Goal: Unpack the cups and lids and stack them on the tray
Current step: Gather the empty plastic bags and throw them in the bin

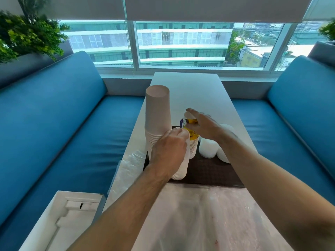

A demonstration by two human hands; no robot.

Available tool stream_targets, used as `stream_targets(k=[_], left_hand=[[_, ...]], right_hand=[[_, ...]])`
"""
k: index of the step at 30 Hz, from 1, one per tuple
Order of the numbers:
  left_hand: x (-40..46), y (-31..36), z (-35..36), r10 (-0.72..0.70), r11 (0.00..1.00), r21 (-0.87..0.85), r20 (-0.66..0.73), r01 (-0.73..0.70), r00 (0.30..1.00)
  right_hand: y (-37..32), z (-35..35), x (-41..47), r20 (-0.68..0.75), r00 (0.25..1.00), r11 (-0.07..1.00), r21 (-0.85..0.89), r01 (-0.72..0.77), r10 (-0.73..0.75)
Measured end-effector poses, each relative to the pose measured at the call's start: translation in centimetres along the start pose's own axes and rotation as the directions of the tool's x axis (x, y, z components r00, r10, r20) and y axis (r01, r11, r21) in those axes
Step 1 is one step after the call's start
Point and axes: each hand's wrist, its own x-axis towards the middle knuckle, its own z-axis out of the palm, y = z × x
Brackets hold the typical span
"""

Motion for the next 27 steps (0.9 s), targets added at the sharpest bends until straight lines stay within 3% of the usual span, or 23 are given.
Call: stream_targets(k=[8, 18, 22, 27], left_hand=[[-0.5, 0.0, -0.3, 0.022, 0.990, 0.138, -0.002, -0.022, 1.000], [-0.9, -0.7, 0.0, 0.000, 0.994, 0.106, 0.040, -0.004, 0.999], [-1.5, -0.9, -0.2, -0.048, 0.999, -0.008, 0.040, 0.048, 0.998], [-3.3, -1.8, -0.3, -0.224, 0.952, -0.235, -0.109, 0.194, 0.969]], right_hand=[[0.9, -0.7, -4.7, -0.010, 1.000, 0.999, -0.049, 0.010, -0.011], [1.0, -1.2, -8.1, 0.006, 1.000, 1.000, 0.007, -0.031, 0.030], [0.9, -1.4, -8.8, 0.004, 1.000, 1.000, 0.001, -0.031, 0.031], [0.7, -2.4, -9.3, -0.022, 1.000, 1.000, -0.005, -0.019, 0.019]])
